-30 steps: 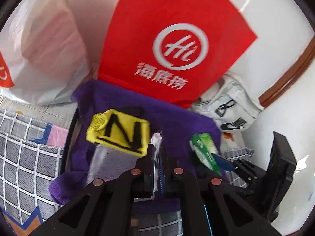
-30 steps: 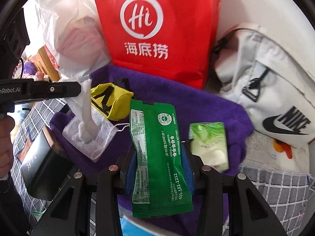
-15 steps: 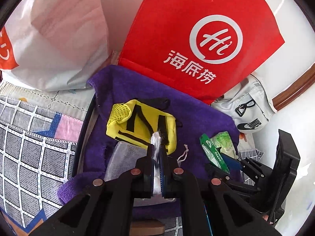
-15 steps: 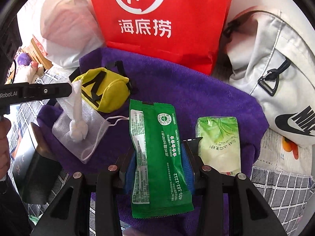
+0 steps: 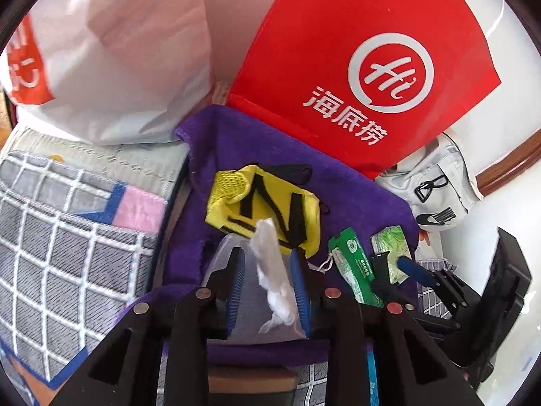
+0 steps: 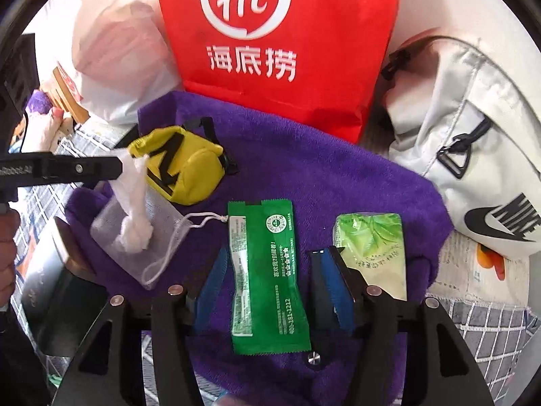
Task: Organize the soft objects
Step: 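Open the right tool to drop the green packet while the left tool releases the tissue on the towel, then move the right tool to the orange-print packet while the left tool returns toward the gloves, then grasp the orange-print packet with the right tool while the left tool reaches a black strap, then grasp the black strap beside the gloves with the left tool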
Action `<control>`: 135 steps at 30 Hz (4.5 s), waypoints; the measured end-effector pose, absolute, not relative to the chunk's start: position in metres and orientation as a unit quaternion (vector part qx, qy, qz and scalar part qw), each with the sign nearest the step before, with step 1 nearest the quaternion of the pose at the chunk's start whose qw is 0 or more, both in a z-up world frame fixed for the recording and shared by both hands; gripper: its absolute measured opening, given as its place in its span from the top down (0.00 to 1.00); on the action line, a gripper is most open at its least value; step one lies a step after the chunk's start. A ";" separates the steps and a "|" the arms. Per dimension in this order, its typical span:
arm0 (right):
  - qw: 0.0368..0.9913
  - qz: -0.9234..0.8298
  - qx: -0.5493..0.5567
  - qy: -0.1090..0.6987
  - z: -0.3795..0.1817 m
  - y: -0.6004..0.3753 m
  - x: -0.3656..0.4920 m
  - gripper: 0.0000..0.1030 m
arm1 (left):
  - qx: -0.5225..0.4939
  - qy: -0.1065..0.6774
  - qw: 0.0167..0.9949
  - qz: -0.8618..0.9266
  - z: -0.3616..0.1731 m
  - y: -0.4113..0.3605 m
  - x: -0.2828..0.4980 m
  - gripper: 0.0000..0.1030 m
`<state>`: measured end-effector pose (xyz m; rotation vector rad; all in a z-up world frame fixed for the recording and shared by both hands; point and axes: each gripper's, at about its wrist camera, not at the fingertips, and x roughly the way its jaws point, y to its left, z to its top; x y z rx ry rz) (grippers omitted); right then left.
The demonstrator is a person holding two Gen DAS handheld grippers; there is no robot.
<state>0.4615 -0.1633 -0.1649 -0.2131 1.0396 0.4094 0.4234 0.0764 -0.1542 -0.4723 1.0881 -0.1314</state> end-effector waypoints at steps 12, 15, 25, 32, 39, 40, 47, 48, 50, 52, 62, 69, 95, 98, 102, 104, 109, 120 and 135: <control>0.868 0.196 -0.067 0.452 -0.106 -0.177 0.387 0.43 | -0.216 0.470 0.855 -0.034 -0.103 0.092 0.361 0.55; 0.872 0.202 -0.063 0.442 -0.092 -0.181 0.352 0.43 | -0.212 0.458 0.863 -0.026 -0.092 0.093 0.340 0.55; 0.879 0.196 -0.031 0.433 -0.080 -0.191 0.249 0.40 | -0.225 0.436 0.871 -0.025 -0.074 0.102 0.267 0.55; 0.866 0.203 -0.012 0.457 -0.103 -0.192 0.196 0.39 | -0.230 0.438 0.869 -0.028 -0.078 0.100 0.221 0.55; 0.847 0.222 -0.022 0.482 -0.135 -0.191 0.151 0.38 | -0.229 0.437 0.869 -0.032 -0.088 0.093 0.189 0.54; 0.843 0.229 -0.025 0.485 -0.141 -0.190 0.144 0.38 | -0.230 0.440 0.867 -0.034 -0.091 0.092 0.185 0.54; 0.837 0.238 -0.056 0.490 -0.163 -0.175 0.121 0.34 | -0.223 0.444 0.867 -0.043 -0.105 0.086 0.167 0.53; 0.836 0.239 -0.057 0.491 -0.166 -0.174 0.120 0.34 | -0.220 0.446 0.866 -0.044 -0.108 0.086 0.165 0.53; 0.834 0.242 -0.055 0.493 -0.172 -0.174 0.119 0.34 | -0.215 0.452 0.865 -0.043 -0.116 0.085 0.162 0.52; 0.832 0.241 -0.057 0.497 -0.180 -0.172 0.119 0.34 | -0.212 0.457 0.863 -0.041 -0.123 0.085 0.159 0.52; 0.840 0.215 -0.120 0.484 -0.201 -0.150 0.110 0.37 | -0.204 0.477 0.854 -0.038 -0.150 0.083 0.152 0.52; 0.846 0.224 -0.099 0.473 -0.191 -0.168 0.103 0.54 | -0.174 0.483 0.857 -0.047 -0.158 0.076 0.146 0.52; 0.871 0.171 -0.039 0.460 -0.193 -0.233 0.116 0.54 | 0.064 0.500 0.855 -0.119 -0.190 -0.010 0.169 0.54; 0.870 0.171 -0.029 0.462 -0.196 -0.236 0.119 0.54 | 0.053 0.500 0.855 -0.126 -0.188 -0.009 0.171 0.78; 0.869 0.168 -0.024 0.465 -0.198 -0.237 0.120 0.54 | 0.001 0.503 0.853 -0.141 -0.187 0.003 0.169 0.80; 0.870 0.167 -0.022 0.464 -0.198 -0.238 0.119 0.54 | -0.008 0.501 0.855 -0.135 -0.188 0.007 0.165 0.80; 0.871 0.162 -0.020 0.463 -0.196 -0.240 0.117 0.54 | -0.031 0.495 0.861 -0.113 -0.184 0.022 0.153 0.81; 0.872 0.159 -0.014 0.462 -0.194 -0.236 0.112 0.54 | -0.066 0.500 0.860 -0.075 -0.185 0.054 0.133 0.92; 0.871 0.154 -0.010 0.467 -0.190 -0.238 0.107 0.60 | -0.056 0.497 0.863 -0.072 -0.192 0.039 0.154 0.95</control>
